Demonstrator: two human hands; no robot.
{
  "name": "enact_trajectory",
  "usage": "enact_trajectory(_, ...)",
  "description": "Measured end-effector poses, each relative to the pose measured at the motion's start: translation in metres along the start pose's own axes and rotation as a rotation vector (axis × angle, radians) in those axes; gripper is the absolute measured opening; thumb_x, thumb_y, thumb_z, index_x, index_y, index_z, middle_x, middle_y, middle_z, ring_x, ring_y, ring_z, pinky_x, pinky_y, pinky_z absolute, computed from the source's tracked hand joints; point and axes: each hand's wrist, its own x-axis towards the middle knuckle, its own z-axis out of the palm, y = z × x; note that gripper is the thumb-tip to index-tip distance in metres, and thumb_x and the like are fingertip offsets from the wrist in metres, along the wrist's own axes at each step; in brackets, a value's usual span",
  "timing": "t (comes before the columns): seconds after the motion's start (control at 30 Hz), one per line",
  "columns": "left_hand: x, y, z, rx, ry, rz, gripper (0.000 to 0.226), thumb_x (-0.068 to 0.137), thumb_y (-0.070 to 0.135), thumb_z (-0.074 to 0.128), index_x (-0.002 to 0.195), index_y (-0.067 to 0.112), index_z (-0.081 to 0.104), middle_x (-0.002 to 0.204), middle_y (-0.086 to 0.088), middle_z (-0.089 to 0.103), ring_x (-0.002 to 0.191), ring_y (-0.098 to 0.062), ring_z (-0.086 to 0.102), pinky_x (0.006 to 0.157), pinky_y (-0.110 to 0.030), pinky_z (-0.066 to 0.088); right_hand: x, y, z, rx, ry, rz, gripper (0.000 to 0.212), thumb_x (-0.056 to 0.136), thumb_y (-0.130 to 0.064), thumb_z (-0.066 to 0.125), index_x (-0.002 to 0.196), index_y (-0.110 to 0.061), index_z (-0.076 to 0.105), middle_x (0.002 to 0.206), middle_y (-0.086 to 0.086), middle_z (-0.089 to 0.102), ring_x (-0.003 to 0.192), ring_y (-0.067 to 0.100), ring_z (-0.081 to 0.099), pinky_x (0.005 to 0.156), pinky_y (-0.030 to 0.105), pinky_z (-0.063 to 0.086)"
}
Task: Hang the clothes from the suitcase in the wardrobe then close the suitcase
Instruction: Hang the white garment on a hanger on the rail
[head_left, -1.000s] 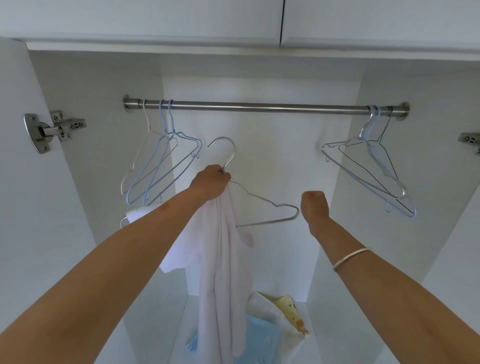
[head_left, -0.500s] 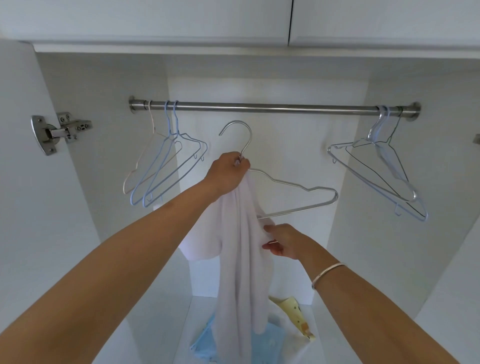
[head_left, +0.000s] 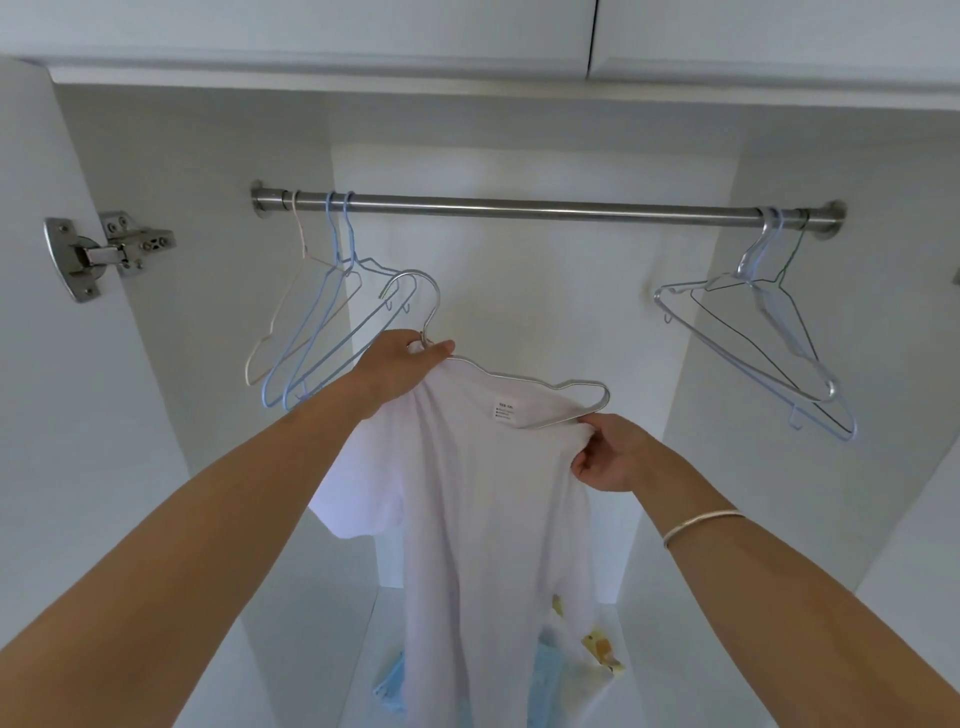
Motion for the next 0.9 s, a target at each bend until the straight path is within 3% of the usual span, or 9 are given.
enact_trajectory(0.17, 0.002, 0.002, 0.001, -0.046, -0.044, -0.021, 0.029, 0.085, 0.041, 0.067, 0.085, 0.013, 0.058, 0.081, -0.007, 0.053, 0.074, -0.018, 0.051, 0.065, -0.025, 0.038, -0.008, -0.021, -0.011, 0.084, 0.041, 0.021, 0.018, 0.086, -0.011, 0.045, 0.069, -0.015, 0.049, 0.064, -0.004, 0.042, 0.053, 0.012, 0.037, 0.051, 0.018, 0.025)
enact_trajectory(0.3, 0.000, 0.009, 0.008, -0.068, -0.064, -0.016, 0.028, 0.083, 0.037, 0.070, 0.084, 0.009, 0.063, 0.078, -0.003, 0.057, 0.072, -0.017, 0.054, 0.067, -0.025, 0.041, -0.005, -0.032, -0.019, -0.137, 0.215, -0.051, 0.018, 0.083, -0.011, 0.049, 0.067, -0.020, 0.047, 0.062, -0.005, 0.040, 0.051, 0.011, 0.036, 0.034, 0.016, 0.028)
enact_trajectory(0.43, 0.003, 0.010, 0.011, -0.057, -0.051, -0.011, 0.034, 0.081, 0.034, 0.073, 0.095, 0.003, 0.067, 0.076, -0.002, 0.057, 0.072, -0.016, 0.053, 0.065, -0.023, 0.040, -0.007, -0.036, -0.019, -0.565, 0.479, -0.403, 0.025, 0.088, -0.013, 0.056, 0.065, -0.012, 0.045, 0.069, 0.007, 0.045, 0.055, 0.019, 0.038, 0.042, 0.019, 0.031)
enact_trajectory(0.53, 0.004, 0.008, 0.018, 0.185, -0.073, 0.031, 0.028, 0.075, 0.036, 0.077, 0.088, 0.014, 0.066, 0.079, 0.002, 0.058, 0.076, -0.016, 0.054, 0.063, -0.024, 0.040, -0.016, -0.032, -0.006, -0.990, 0.626, -0.702, 0.037, 0.088, -0.019, 0.052, 0.055, -0.015, 0.037, 0.059, 0.003, 0.042, 0.060, 0.026, 0.043, 0.047, 0.024, 0.026)
enact_trajectory(0.63, -0.001, 0.010, 0.034, 0.327, -0.072, 0.063, 0.024, 0.072, 0.039, 0.076, 0.084, 0.023, 0.064, 0.080, 0.006, 0.059, 0.081, -0.016, 0.056, 0.069, -0.026, 0.042, -0.030, -0.031, 0.021, -0.983, 0.497, -0.762, 0.038, 0.085, -0.021, 0.054, 0.050, -0.013, 0.041, 0.051, 0.003, 0.045, 0.049, 0.020, 0.044, 0.047, 0.025, 0.032)
enact_trajectory(0.8, -0.001, 0.021, 0.046, 0.095, -0.029, 0.051, 0.027, 0.076, 0.038, 0.075, 0.071, 0.019, 0.058, 0.069, 0.004, 0.051, 0.067, -0.013, 0.048, 0.058, -0.024, 0.035, -0.043, -0.021, 0.055, -0.814, 0.056, -0.708, 0.030, 0.087, -0.024, 0.058, 0.060, -0.010, 0.059, 0.056, 0.006, 0.061, 0.048, 0.018, 0.056, 0.045, 0.022, 0.041)
enact_trajectory(0.9, -0.003, 0.028, 0.037, 0.004, -0.111, 0.046, 0.029, 0.073, 0.037, 0.079, 0.073, 0.015, 0.060, 0.069, 0.005, 0.050, 0.064, -0.011, 0.046, 0.057, -0.021, 0.034, -0.046, -0.025, 0.061, -0.876, 0.016, -0.763, 0.038, 0.089, -0.028, 0.048, 0.055, -0.019, 0.065, 0.059, -0.001, 0.058, 0.059, 0.016, 0.053, 0.064, 0.026, 0.042)
